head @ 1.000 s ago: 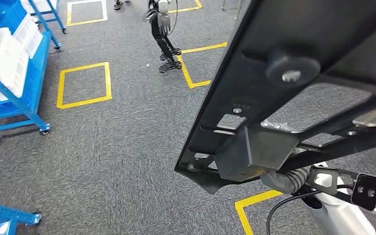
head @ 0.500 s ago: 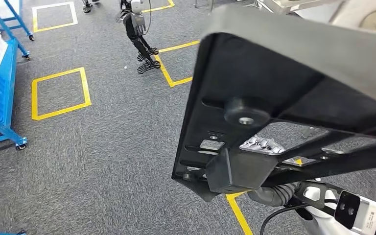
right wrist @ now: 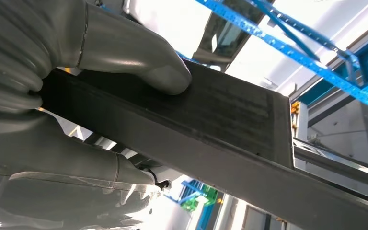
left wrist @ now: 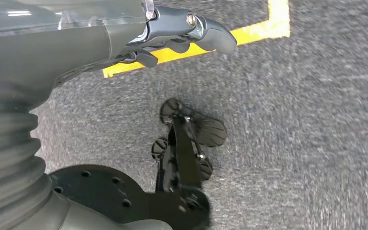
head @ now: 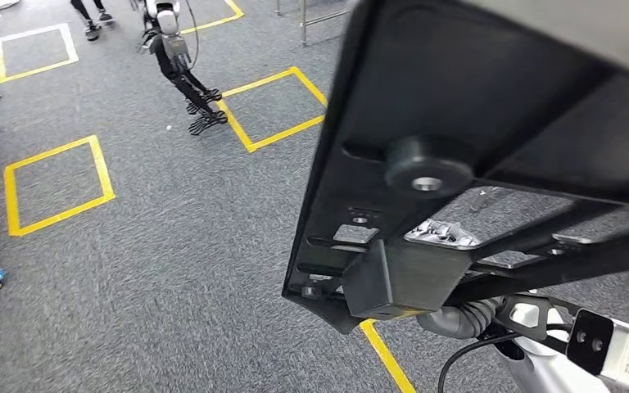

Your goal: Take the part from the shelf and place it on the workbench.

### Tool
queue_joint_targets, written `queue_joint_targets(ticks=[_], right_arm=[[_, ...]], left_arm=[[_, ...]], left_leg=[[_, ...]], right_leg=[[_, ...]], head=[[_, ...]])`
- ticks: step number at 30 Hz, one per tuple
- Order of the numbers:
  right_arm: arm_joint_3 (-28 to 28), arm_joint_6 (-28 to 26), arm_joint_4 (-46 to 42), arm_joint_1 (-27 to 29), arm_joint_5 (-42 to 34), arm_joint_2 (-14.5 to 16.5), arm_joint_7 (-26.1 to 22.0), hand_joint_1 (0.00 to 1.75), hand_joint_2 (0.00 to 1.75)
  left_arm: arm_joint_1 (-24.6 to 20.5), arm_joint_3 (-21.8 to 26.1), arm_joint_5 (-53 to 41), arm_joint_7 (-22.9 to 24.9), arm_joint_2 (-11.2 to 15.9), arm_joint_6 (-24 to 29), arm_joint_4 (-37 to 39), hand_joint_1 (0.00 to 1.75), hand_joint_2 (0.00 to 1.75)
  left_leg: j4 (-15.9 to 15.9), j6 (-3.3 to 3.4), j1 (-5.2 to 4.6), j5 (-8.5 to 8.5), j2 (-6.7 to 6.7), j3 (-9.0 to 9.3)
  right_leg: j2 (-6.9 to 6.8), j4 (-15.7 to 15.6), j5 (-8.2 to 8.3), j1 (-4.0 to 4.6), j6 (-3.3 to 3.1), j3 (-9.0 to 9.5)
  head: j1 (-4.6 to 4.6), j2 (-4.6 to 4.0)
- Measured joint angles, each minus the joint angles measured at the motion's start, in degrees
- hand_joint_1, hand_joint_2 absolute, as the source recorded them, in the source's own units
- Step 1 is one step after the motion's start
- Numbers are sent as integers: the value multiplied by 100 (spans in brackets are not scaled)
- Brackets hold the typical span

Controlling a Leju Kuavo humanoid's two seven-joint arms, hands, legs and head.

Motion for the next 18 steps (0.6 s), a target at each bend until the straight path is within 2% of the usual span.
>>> queue_joint_targets(ticks=[1,2,4,5,6,7,8,10,11,12,13,15,16,17,18], right_arm=[[1,2,1,-15,-5,0,2,175,175],[2,5,2,-27,-13,0,5,175,175],[4,11,7,-52,-37,0,16,175,175],[4,14,9,-66,-54,0,21,175,175],[4,19,13,-92,-73,0,23,175,175],[5,24,19,-118,-93,0,20,175,175],[8,28,27,-132,-109,0,7,175,175],[27,28,51,-101,-85,1,-48,175,175],[42,26,61,-56,-37,4,-78,175,175],[58,26,67,-2,32,12,-99,175,175],[75,28,68,50,107,28,-110,175,175],[108,35,64,130,247,82,-117,175,175],[122,37,63,161,303,120,-120,175,175],[132,38,61,188,350,157,-126,175,175],[139,39,61,216,389,190,-131,175,175]], left_arm=[[-3,11,-1,-1,0,1,0,0,175],[-6,24,-1,-2,0,1,0,0,175],[-24,49,0,-4,-2,1,0,0,175],[-33,58,2,-5,-7,1,0,0,175],[-40,68,5,-7,-11,3,0,0,175],[-39,73,9,-9,-16,7,0,0,175],[-34,77,16,-11,-21,14,0,0,175],[-18,83,38,-10,-28,45,0,0,175],[-14,86,49,-8,-34,63,0,0,175],[-14,91,58,-5,-42,80,0,0,175],[-16,97,63,-1,-50,94,0,0,175],[-19,110,67,9,-72,112,0,0,175],[-19,115,67,13,-81,120,0,0,175],[-21,120,67,18,-89,128,0,0,175],[-26,123,67,24,-93,134,0,0,175]], left_leg=[[-261,20,-4,79,-82,117],[-375,38,-16,89,-137,166],[-410,85,-29,100,-86,184],[-438,120,-25,121,-36,194],[-474,158,-15,142,18,205],[-508,188,-5,161,73,214],[-524,207,-8,168,130,217],[-527,222,-16,164,232,211],[-525,223,-18,160,283,211],[-523,220,-18,154,333,214],[-520,213,-17,144,381,222],[-503,178,-30,111,473,247],[-494,151,-41,93,510,256],[-486,122,-52,75,546,264],[-485,92,-60,64,582,272]], right_leg=[[52,10,1,-5,27,-16],[94,15,7,-16,59,-35],[180,5,29,-33,135,-63],[156,17,19,-35,163,-72],[71,93,-40,-29,188,-110],[-52,287,-161,-22,210,-203],[-194,608,-338,-28,226,-354],[-330,1396,-674,-44,265,-739],[-346,1634,-727,-55,279,-857],[-359,1645,-665,-65,287,-863],[-385,1404,-504,-72,288,-743],[-559,549,-137,-52,258,-302],[-639,214,-30,-32,230,-135],[-693,26,7,-10,201,-45],[-694,-20,-7,13,173,-33]], head=[[-2,1],[-1,1],[-4,1],[-2,1],[6,1],[16,1],[25,0],[38,1],[39,1],[39,1],[40,1],[40,1],[36,1],[36,0],[33,0]])
